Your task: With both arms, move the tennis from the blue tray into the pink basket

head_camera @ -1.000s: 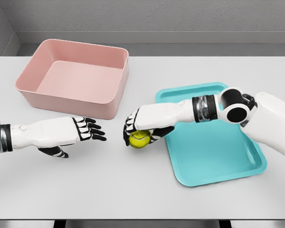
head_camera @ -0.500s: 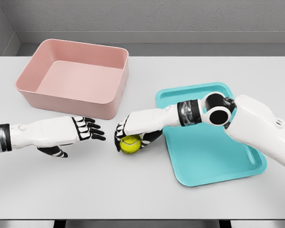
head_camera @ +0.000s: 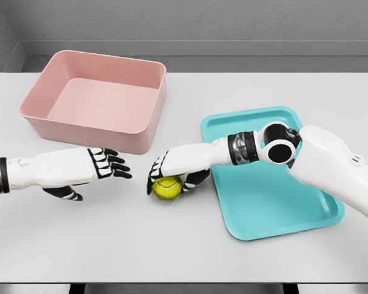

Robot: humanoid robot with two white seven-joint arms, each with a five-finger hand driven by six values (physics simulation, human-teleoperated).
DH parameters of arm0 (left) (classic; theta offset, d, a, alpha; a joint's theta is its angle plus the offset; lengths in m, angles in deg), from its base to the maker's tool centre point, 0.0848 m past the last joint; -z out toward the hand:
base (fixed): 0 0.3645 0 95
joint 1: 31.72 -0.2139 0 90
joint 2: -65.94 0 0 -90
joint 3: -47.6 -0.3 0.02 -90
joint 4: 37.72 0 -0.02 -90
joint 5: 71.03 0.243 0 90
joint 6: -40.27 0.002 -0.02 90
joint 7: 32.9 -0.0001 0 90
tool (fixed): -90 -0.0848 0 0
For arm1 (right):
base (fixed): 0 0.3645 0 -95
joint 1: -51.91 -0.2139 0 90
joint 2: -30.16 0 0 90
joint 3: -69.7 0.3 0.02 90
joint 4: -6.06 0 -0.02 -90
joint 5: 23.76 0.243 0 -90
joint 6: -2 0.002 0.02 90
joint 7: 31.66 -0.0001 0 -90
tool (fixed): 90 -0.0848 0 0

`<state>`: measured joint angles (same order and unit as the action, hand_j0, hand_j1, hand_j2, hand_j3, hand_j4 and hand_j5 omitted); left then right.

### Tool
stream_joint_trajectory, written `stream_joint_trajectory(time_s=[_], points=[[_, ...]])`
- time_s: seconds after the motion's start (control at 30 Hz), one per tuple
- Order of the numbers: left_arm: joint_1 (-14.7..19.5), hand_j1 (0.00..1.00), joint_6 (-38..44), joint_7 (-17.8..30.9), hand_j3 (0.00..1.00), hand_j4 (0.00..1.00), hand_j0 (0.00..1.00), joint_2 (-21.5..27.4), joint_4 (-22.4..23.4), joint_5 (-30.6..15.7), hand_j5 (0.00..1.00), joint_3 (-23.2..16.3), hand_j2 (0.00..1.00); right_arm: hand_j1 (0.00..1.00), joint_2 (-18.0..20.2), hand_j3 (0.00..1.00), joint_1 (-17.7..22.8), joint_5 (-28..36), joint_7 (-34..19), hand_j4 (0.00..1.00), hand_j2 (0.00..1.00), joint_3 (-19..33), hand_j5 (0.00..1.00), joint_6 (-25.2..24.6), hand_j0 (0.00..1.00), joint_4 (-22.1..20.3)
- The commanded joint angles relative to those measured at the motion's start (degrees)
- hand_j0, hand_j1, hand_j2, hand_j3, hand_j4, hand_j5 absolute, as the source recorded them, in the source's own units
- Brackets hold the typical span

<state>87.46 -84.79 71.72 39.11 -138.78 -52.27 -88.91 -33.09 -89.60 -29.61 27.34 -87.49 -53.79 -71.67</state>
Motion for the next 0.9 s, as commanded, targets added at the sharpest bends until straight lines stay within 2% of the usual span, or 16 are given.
stream_joint_trajectory(time_s=[0.0,0.17,0.23,0.27,0.3,0.37,0.4,0.47,0.5,0.6,0.73,0.83,0.87], points=[[0.1,1.0,0.1,0.0,1.0,1.0,1.0,0.4,0.0,-0.4,1.0,0.2,1.0,0.91,0.0,0.91,0.0,0.5,0.2,0.91,0.91,0.0,0.91,-0.8,0.91,0.2],[1.0,1.0,0.1,-0.2,1.0,1.0,1.0,0.4,0.0,-0.7,1.0,0.2,1.0,0.98,0.0,0.98,0.0,0.5,0.2,0.98,0.98,0.0,0.98,-1.2,0.98,0.2],[1.4,1.0,0.1,0.3,1.0,1.0,1.0,0.5,0.0,0.1,1.0,0.0,1.0,0.98,-0.1,0.98,0.0,0.5,0.2,0.98,0.98,0.0,0.98,-1.2,0.98,0.2],[1.5,1.0,0.1,3.3,1.0,1.0,1.0,0.6,0.0,1.5,1.0,0.0,1.0,1.0,-0.1,1.0,0.0,0.5,0.2,1.0,1.0,0.0,1.0,-1.2,1.0,0.2],[2.7,1.0,0.1,6.8,1.0,1.0,1.0,1.4,0.0,1.6,1.0,-0.1,1.0,1.0,0.0,1.0,0.0,0.5,0.2,1.0,1.0,0.0,1.0,-1.2,1.0,0.2],[6.6,1.0,0.1,7.0,1.0,1.0,1.0,1.5,0.0,1.7,1.0,-0.2,1.0,1.0,0.3,1.0,-0.6,0.5,0.0,1.0,1.0,-0.1,1.0,-1.0,1.0,0.0],[6.9,1.0,0.1,6.8,1.0,1.0,1.0,1.2,0.0,1.1,1.0,0.0,1.0,1.0,0.5,1.0,-1.1,0.5,-0.2,1.0,1.0,-0.1,1.0,-0.8,1.0,-0.1],[7.4,1.0,0.1,3.0,1.0,1.0,1.0,0.6,0.0,-4.8,1.0,0.1,1.0,1.0,1.1,1.0,-2.0,0.5,-0.6,1.0,1.0,-0.1,1.0,-0.5,1.0,-0.5],[8.1,1.0,0.1,3.0,1.0,1.0,1.0,0.6,-0.1,-4.9,1.0,0.1,1.0,1.0,1.5,1.0,-2.6,0.5,-0.6,1.0,1.0,-0.1,1.0,-0.4,1.0,-0.8],[8.2,1.0,0.1,2.9,1.0,1.0,1.0,0.3,0.0,-4.8,1.0,0.2,1.0,1.0,5.2,1.0,-3.9,1.0,-0.6,1.0,1.0,-0.1,1.0,-0.4,1.0,-3.5],[7.4,1.0,0.1,-0.2,1.0,1.0,1.0,-0.5,0.0,-4.9,1.0,0.1,1.0,1.0,10.2,1.0,-6.9,1.6,-0.5,1.0,1.0,0.4,1.0,-0.3,1.0,-7.5],[6.3,1.0,0.1,-0.2,1.0,1.0,1.0,-0.7,-0.1,-4.9,1.0,0.4,1.0,1.0,12.5,1.0,-9.1,1.8,-0.5,1.0,1.0,0.5,1.0,0.7,1.0,-9.9],[6.4,1.0,0.1,0.0,1.0,1.0,1.0,-2.3,0.0,-4.9,1.0,0.4,1.0,1.0,13.0,1.0,-10.0,2.1,-0.4,1.0,1.0,0.6,1.0,0.8,1.0,-9.9]])
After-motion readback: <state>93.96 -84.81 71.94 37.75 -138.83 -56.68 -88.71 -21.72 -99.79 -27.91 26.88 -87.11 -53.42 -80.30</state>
